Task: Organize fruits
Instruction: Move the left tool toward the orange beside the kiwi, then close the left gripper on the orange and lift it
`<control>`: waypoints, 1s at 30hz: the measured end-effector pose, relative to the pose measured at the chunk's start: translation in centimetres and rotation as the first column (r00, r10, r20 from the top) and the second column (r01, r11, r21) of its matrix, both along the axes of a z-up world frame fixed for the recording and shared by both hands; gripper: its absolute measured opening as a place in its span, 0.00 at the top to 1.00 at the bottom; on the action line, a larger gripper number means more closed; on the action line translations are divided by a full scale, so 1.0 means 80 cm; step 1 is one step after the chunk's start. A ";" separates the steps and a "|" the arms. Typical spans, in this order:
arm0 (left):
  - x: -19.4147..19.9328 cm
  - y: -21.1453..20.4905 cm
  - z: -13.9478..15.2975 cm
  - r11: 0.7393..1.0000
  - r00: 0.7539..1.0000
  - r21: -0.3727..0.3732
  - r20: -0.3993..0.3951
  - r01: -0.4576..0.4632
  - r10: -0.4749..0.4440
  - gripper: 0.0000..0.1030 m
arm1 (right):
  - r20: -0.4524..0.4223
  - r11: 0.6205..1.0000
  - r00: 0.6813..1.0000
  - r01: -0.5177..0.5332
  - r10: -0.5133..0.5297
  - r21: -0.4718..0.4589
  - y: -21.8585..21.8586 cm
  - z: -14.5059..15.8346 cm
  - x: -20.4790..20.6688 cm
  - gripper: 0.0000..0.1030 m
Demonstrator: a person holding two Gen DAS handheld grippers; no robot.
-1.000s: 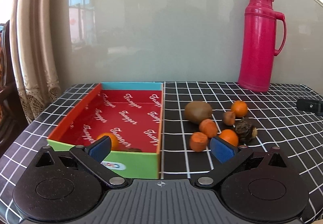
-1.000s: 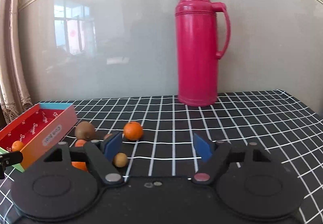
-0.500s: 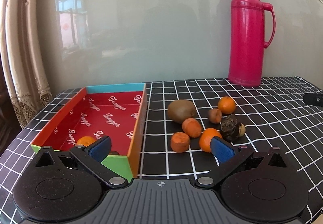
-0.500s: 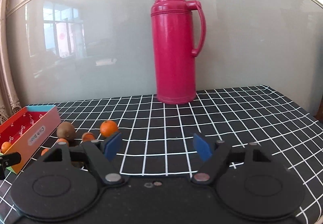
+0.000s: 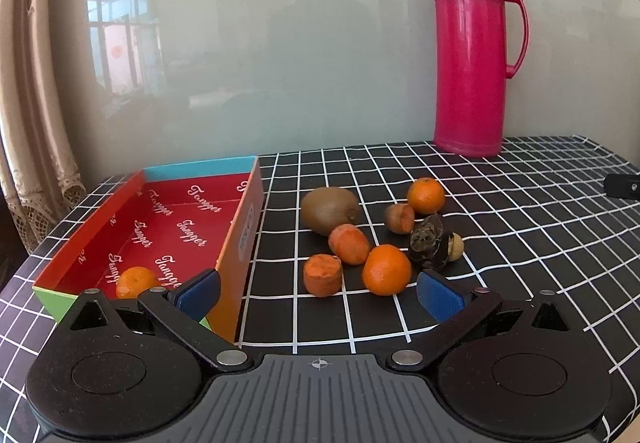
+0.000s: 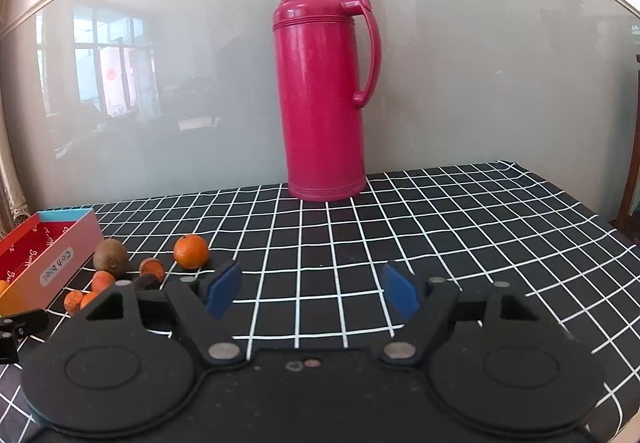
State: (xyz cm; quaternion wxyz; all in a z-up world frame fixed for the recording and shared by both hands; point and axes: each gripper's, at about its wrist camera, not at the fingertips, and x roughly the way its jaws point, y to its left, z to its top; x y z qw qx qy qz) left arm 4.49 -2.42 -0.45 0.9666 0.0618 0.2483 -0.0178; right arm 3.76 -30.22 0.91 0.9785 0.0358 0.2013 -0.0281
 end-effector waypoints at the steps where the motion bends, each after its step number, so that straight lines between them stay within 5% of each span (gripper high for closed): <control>1: 0.001 -0.002 -0.001 1.000 1.000 -0.003 -0.005 0.004 -0.004 0.00 | -0.003 1.000 1.000 0.002 -0.002 0.000 -0.002 -0.001 0.000 0.25; 6: 0.007 -0.014 -0.006 0.999 1.000 0.031 -0.023 -0.008 0.008 0.00 | -0.006 1.000 1.000 0.015 -0.015 0.001 -0.010 -0.003 -0.003 0.25; 30: 0.048 -0.044 -0.031 1.000 0.997 -0.022 -0.079 -0.010 0.009 0.00 | -0.046 0.991 0.990 0.136 -0.135 0.008 -0.078 -0.029 -0.019 0.24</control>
